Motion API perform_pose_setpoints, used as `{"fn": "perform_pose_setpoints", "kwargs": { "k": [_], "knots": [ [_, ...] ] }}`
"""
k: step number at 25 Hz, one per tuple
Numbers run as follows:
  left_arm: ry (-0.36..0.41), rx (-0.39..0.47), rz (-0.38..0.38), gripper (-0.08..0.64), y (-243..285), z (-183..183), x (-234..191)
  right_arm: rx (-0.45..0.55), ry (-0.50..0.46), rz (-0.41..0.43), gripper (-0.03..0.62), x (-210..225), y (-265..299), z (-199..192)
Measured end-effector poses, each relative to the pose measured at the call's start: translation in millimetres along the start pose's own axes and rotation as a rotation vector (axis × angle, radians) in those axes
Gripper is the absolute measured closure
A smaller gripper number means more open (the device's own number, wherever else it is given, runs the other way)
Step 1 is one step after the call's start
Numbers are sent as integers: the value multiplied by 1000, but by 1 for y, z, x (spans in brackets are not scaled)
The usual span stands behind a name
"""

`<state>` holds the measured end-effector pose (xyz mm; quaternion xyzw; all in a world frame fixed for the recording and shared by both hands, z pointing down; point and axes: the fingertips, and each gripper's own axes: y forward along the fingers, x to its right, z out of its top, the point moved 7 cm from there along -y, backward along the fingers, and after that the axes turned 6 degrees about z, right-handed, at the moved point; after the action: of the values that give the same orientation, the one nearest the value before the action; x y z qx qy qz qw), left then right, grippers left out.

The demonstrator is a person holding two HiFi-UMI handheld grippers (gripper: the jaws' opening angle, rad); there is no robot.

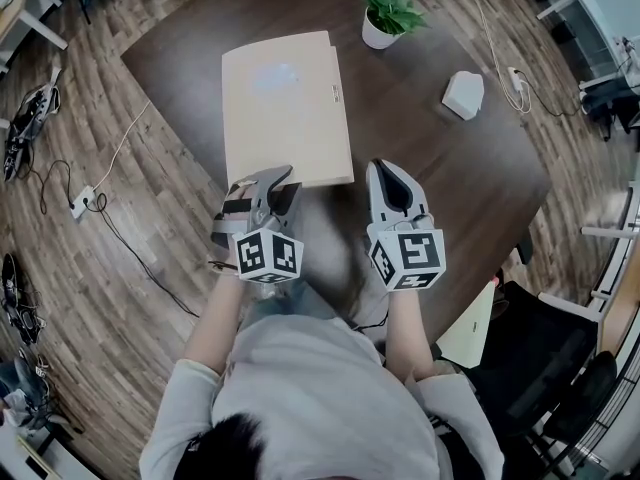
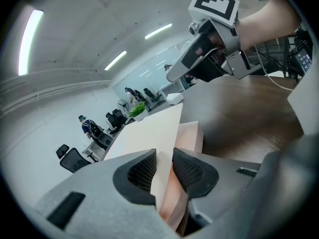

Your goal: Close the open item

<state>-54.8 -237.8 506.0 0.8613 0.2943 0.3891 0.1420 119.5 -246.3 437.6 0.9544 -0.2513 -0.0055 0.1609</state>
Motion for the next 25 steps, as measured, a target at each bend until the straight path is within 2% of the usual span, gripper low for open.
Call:
{"fn": "perform_pose_setpoints", "kwargs": {
  "k": [7, 15, 25],
  "knots": [
    [-42, -16, -56, 513, 4, 1, 0, 5, 8, -5, 578, 6, 1, -3],
    [-66, -57, -159, 522, 11, 0, 5, 10, 15, -3, 578, 10, 0, -4],
    [-23, -128, -260, 522, 21, -1, 10, 11, 24, -1, 578, 13, -1, -8]
  ]
}}
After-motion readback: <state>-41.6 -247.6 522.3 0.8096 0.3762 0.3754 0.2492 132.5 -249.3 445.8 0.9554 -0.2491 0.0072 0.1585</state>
